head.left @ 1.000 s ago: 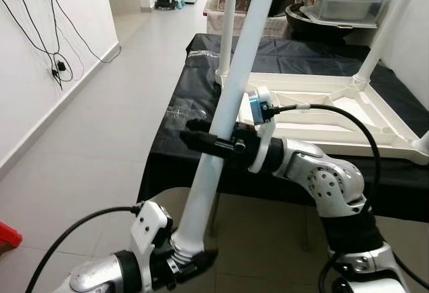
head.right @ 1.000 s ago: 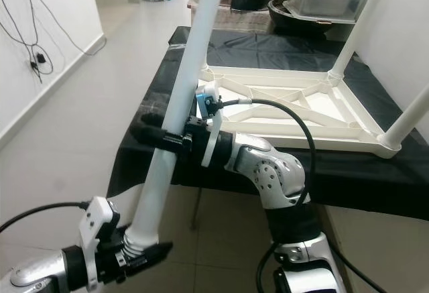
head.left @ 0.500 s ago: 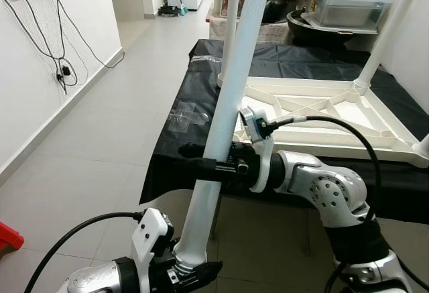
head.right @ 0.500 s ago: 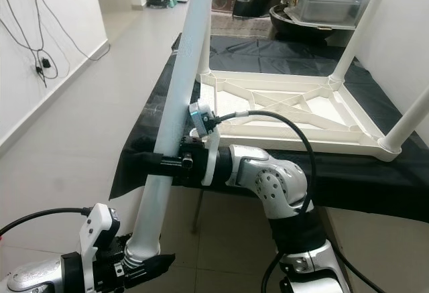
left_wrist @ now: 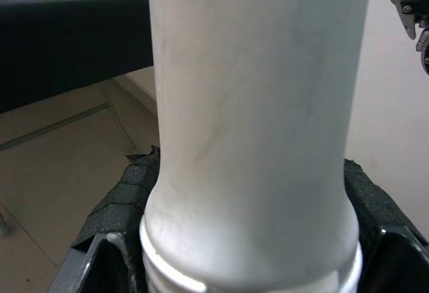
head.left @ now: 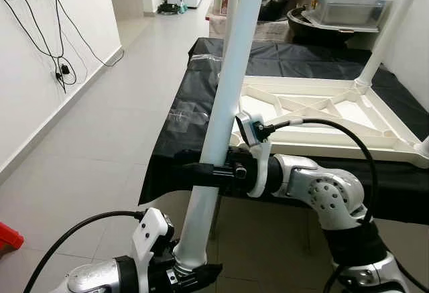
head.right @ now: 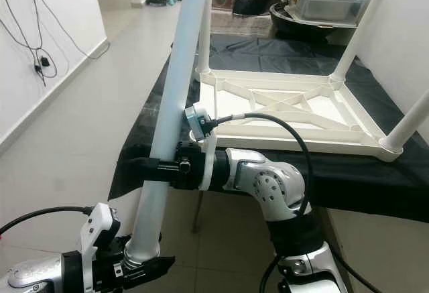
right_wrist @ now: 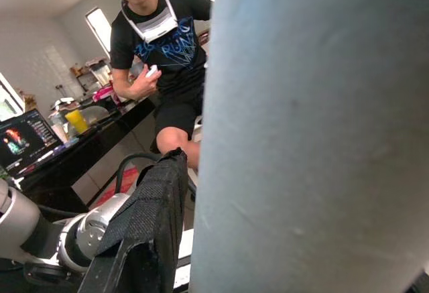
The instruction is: Building children table
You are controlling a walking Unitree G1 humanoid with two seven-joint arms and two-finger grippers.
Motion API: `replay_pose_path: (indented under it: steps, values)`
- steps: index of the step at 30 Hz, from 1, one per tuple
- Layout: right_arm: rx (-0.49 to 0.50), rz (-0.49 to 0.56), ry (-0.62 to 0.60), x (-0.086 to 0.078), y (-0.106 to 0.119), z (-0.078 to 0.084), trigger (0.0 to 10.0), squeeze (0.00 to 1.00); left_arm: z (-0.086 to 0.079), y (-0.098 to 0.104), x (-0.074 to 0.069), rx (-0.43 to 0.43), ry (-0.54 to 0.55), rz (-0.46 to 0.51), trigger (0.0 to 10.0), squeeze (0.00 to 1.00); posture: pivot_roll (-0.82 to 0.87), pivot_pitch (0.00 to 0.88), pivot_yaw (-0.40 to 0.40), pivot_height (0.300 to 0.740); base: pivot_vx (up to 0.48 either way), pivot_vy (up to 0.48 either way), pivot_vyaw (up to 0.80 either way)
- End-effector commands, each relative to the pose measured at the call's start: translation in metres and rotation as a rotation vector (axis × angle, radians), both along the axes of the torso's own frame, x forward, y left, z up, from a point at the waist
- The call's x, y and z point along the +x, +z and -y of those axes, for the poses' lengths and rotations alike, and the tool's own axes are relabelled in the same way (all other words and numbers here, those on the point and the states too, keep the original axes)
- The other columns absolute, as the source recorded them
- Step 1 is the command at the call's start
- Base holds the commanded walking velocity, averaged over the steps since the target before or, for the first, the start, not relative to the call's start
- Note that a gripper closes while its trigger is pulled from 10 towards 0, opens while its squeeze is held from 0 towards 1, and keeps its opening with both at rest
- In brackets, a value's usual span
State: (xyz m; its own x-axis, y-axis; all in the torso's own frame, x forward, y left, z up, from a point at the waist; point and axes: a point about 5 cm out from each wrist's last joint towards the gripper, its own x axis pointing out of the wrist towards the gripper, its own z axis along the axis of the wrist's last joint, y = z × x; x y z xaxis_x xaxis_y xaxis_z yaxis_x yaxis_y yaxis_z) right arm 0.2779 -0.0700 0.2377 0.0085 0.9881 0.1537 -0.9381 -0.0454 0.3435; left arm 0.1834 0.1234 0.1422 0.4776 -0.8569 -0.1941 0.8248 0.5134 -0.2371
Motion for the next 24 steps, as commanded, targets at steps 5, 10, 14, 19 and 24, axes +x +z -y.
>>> replay_pose_path:
  steps: [5, 10, 14, 19, 24]
  values:
    - [0.018, 0.009, 0.039, -0.0069, 0.0036, -0.0025, 10.0, 0.0, 0.001, -0.0038, 0.0008, 0.007, 0.003, -0.02, 10.0, 0.0, 0.08, 0.105, -0.044, 0.74, 0.0, 0.0, 0.0]
    - [0.013, 0.012, 0.048, -0.009, 0.0023, -0.0024, 4.8, 0.0, 0.0015, -0.0045, 0.0002, 0.003, 0.0, -0.025, 10.0, 0.0, 0.07, 0.095, -0.043, 0.74, 0.0, 0.0, 0.0]
    - [0.014, 0.012, 0.058, -0.0109, 0.0014, -0.0027, 0.0, 0.0, 0.0013, -0.0053, 0.0001, 0.003, -0.001, -0.027, 10.0, 0.0, 0.07, 0.081, -0.043, 0.74, 0.0, 0.0, 0.0]
    - [0.015, 0.011, 0.063, -0.012, 0.0011, -0.0025, 0.0, 0.0, -0.0004, -0.0061, 0.0023, 0.008, 0.019, -0.035, 10.0, 0.0, 0.07, 0.07, -0.042, 0.74, 0.0, 0.0, 0.0]
    - [0.021, 0.012, 0.059, -0.0118, 0.0024, -0.0008, 0.0, 0.0, -0.0024, -0.0098, 0.0063, 0.014, 0.057, -0.061, 10.0, 0.0, 0.07, 0.051, -0.04, 0.74, 0.0, 0.0, 0.0]
